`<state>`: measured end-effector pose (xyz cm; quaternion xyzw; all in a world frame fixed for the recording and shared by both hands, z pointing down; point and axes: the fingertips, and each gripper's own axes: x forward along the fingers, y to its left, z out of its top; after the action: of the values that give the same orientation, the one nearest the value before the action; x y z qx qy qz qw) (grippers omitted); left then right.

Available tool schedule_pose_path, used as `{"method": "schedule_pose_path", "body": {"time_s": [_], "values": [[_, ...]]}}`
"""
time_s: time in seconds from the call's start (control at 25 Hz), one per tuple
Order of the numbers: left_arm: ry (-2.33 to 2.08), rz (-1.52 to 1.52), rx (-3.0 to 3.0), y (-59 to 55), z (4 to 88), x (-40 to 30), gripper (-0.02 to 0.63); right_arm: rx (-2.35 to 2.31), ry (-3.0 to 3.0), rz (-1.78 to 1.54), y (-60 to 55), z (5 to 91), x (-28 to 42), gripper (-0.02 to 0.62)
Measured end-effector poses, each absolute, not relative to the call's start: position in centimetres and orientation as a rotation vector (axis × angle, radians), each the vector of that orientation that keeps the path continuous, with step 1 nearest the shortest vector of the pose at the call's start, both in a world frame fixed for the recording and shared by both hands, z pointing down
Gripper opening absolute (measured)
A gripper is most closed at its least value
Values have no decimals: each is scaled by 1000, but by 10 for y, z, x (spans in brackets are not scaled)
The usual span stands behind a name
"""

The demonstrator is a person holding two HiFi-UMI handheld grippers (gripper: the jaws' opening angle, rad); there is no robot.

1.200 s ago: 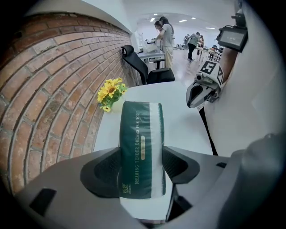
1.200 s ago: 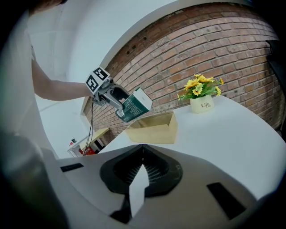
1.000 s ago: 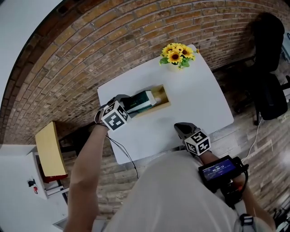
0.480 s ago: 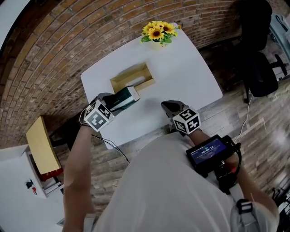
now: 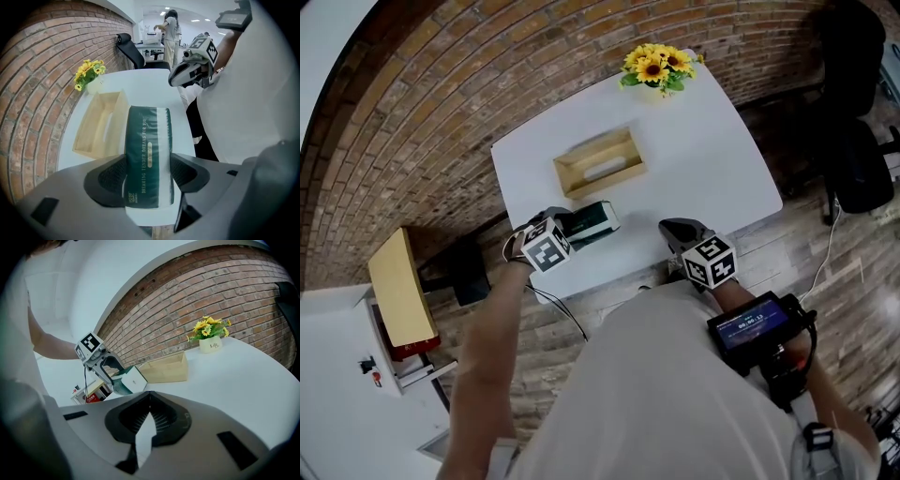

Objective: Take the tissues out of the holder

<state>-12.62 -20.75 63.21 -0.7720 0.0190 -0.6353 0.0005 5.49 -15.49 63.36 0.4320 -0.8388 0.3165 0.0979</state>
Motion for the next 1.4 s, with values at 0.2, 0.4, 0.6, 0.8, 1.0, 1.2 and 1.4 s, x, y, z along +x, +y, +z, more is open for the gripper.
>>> {"method": "schedule_pose_path", "body": {"time_s": [0.2, 0.4, 0.6, 0.8, 1.0, 1.2, 1.4], "values": [[-9, -2059, -2404, -203, 655, -134, 304, 1279, -2476, 937, -154, 636, 56, 5], [-66, -2089, -2426, -197, 674, -140, 305, 1280, -2462, 939, -153, 638, 57, 5], [-124, -2082, -2413, -196, 680, -143, 305, 1297, -2448, 939, -155, 639, 61, 6], [-106, -2046, -2416, -199, 677, -139, 314, 1296, -2444, 937, -155, 638, 62, 5], [-32, -2004, -2439, -204, 665, -140, 314, 1279, -2452, 931, -154, 638, 57, 6], [134, -1880, -2531, -213, 643, -138, 314, 1249, -2461, 914, -152, 635, 46, 6], [376, -1696, -2741, -210, 621, -134, 311, 1220, -2448, 880, -153, 635, 39, 6]]}}
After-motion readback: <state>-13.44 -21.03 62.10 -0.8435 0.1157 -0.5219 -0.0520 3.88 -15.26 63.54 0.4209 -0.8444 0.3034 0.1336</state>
